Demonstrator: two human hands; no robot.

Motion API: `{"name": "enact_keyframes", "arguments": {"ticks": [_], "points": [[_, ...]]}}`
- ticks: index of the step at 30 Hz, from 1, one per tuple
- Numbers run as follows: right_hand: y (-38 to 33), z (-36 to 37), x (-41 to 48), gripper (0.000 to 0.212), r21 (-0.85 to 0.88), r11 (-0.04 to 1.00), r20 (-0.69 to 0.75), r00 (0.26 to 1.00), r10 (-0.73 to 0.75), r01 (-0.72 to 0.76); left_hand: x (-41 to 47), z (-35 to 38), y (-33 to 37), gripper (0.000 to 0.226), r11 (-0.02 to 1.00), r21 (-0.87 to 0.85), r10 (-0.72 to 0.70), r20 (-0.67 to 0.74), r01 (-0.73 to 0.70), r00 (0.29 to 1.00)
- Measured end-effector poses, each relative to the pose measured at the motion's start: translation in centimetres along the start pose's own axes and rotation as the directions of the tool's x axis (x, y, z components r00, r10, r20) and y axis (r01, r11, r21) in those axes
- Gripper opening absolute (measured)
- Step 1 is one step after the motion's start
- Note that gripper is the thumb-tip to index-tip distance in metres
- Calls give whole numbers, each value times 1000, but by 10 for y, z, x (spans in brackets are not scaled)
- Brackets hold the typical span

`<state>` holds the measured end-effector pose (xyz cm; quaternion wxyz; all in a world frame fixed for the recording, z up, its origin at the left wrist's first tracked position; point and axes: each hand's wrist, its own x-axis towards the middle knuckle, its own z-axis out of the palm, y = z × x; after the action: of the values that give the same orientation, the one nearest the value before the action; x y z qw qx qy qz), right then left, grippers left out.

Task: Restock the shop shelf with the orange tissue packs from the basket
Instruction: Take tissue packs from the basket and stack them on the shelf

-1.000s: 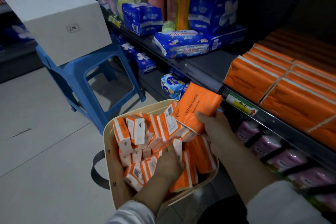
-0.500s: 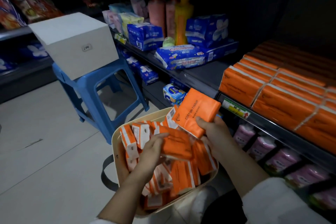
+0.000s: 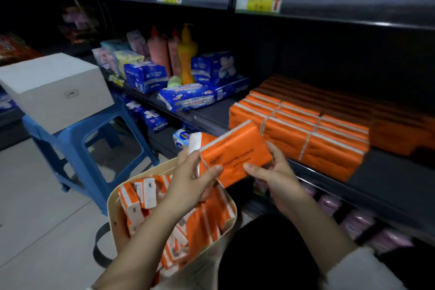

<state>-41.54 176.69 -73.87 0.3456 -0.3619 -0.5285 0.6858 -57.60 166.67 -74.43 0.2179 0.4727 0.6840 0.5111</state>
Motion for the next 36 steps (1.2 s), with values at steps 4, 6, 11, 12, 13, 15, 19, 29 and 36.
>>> {"name": "enact_keyframes", "arguments": {"ticks": [4, 6, 11, 12, 13, 15, 19, 29, 36], "points": [[-37, -45, -31, 79, -168, 974, 27, 988, -151, 154, -1, 26, 36, 44, 962, 163, 210, 72, -219, 975], [-49, -64, -46, 67, -231, 952, 29, 980, -197, 198, 0, 42, 51, 47, 945, 150, 274, 121, -291, 954], [-55, -116, -72, 51, -283, 925, -100, 952, -291, 253, 1, 88, 82, 39, 922, 87, 357, 194, -378, 914], [-54, -127, -75, 47, -276, 926, -139, 943, -304, 258, 1, 98, 87, 39, 915, 77, 376, 187, -395, 908], [-53, -139, -78, 43, -263, 929, -186, 931, -314, 260, 2, 109, 92, 38, 910, 63, 394, 175, -410, 902], [-52, -164, -83, 36, -210, 940, -300, 897, -325, 270, 5, 128, 102, 35, 907, 22, 414, 128, -420, 901], [-46, -221, -84, 76, -47, 955, -513, 813, -275, 293, 21, 159, 104, 33, 952, -230, 223, 59, -204, 973], [-22, -303, -32, 44, -215, 974, -773, 598, -211, 66, 61, 232, 135, 19, 742, -660, -100, 65, 118, 993], [-23, -315, 27, 37, -367, 930, -726, 629, -277, -14, 102, 253, 112, 21, 864, -501, -2, 105, 55, 994]]}}
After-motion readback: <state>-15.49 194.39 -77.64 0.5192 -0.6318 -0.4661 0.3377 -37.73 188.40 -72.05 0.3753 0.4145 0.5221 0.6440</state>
